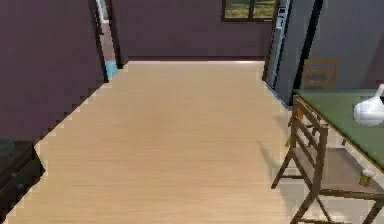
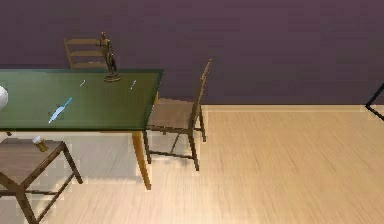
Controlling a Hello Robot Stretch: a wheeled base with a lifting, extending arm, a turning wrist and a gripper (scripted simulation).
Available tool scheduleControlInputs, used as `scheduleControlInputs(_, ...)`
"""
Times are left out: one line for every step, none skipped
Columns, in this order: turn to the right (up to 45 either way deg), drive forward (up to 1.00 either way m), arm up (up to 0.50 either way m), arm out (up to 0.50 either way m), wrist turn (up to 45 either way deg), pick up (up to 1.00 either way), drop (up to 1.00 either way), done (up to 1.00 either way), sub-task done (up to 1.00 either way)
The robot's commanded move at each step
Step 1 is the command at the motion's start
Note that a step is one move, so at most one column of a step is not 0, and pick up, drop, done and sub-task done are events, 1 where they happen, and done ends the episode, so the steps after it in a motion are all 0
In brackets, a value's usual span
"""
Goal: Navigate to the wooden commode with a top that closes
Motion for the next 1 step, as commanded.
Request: scheduleControlInputs(3.0, 0.00, 0.00, 0.00, 0.0, 0.00, 0.00, 0.00, 0.00)
